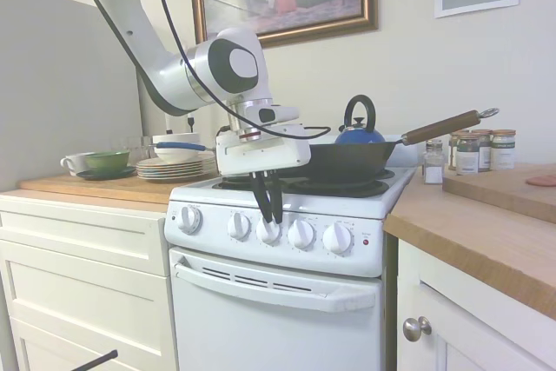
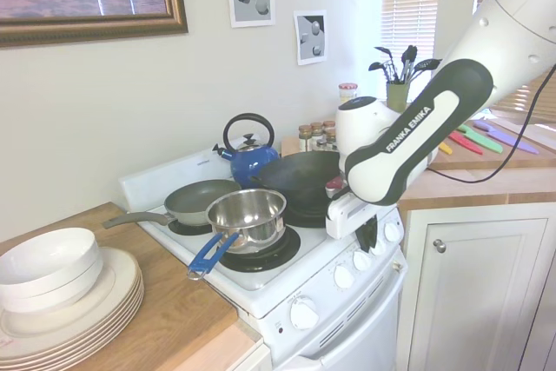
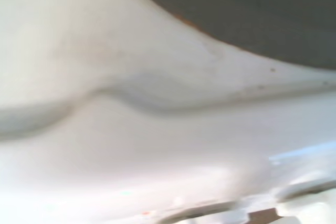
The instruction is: Turn on the stove on the top left
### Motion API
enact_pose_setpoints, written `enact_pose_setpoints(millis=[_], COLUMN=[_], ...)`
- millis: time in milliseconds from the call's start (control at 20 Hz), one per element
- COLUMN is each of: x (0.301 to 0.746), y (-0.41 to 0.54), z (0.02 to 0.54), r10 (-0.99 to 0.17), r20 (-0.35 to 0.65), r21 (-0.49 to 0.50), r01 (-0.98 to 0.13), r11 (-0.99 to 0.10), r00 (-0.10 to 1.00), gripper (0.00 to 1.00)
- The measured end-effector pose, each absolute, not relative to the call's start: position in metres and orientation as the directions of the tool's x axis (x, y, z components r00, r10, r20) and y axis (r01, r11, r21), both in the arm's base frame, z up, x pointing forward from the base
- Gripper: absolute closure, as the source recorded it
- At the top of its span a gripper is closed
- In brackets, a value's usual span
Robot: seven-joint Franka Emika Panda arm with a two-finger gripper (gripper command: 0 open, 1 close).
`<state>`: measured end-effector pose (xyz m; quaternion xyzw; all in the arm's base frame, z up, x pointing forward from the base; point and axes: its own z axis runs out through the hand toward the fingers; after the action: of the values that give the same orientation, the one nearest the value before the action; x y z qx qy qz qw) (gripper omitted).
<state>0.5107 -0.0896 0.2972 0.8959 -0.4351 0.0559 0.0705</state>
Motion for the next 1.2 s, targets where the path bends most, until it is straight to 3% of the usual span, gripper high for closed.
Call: enact_pose_setpoints(millis=[1200], x=[0.515], y=[-0.064], z=[0.293], r10=[-0.794], r20=[0.119], r21=[0.037], r01=[-0.802], r11=[-0.596], r00=[0.596], gripper=[1.00])
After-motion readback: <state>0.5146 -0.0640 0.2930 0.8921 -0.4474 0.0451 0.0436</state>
